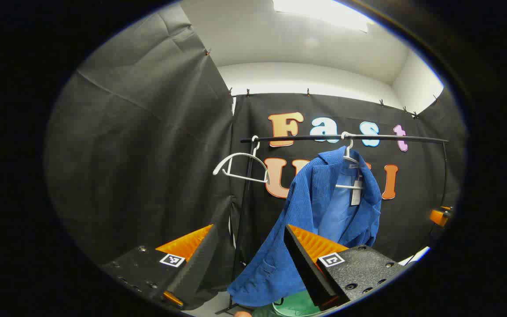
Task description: Grasp the clothes on the hanger with both hands and then place them into the laundry hamper below.
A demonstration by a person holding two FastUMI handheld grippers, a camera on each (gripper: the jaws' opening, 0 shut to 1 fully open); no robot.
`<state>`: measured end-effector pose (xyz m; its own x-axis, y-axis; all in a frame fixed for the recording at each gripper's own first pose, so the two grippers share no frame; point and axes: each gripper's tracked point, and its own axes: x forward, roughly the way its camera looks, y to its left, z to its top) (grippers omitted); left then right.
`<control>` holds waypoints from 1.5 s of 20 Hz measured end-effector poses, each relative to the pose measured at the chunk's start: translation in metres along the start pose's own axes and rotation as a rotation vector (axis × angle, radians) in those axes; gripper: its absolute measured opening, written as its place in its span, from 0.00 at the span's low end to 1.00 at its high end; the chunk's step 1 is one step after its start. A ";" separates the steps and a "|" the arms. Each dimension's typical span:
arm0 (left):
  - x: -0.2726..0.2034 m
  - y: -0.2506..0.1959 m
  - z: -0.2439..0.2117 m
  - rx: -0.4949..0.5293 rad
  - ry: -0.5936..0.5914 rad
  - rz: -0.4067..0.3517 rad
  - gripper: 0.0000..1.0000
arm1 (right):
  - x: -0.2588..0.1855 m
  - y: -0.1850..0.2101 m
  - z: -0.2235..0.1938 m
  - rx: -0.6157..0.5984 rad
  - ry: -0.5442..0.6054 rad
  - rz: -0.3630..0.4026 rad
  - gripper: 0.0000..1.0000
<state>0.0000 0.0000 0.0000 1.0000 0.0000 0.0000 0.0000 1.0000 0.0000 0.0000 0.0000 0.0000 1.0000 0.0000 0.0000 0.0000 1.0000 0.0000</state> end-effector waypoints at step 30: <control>0.006 -0.036 -0.015 -0.020 0.066 -0.085 0.92 | 0.046 0.068 -0.020 -0.011 0.073 0.135 0.97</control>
<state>0.0061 -0.0356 -0.0150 0.9942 -0.0852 -0.0651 0.0838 0.9962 -0.0225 0.0458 0.0677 -0.0200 0.9883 0.1340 -0.0735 -0.1348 0.9909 -0.0056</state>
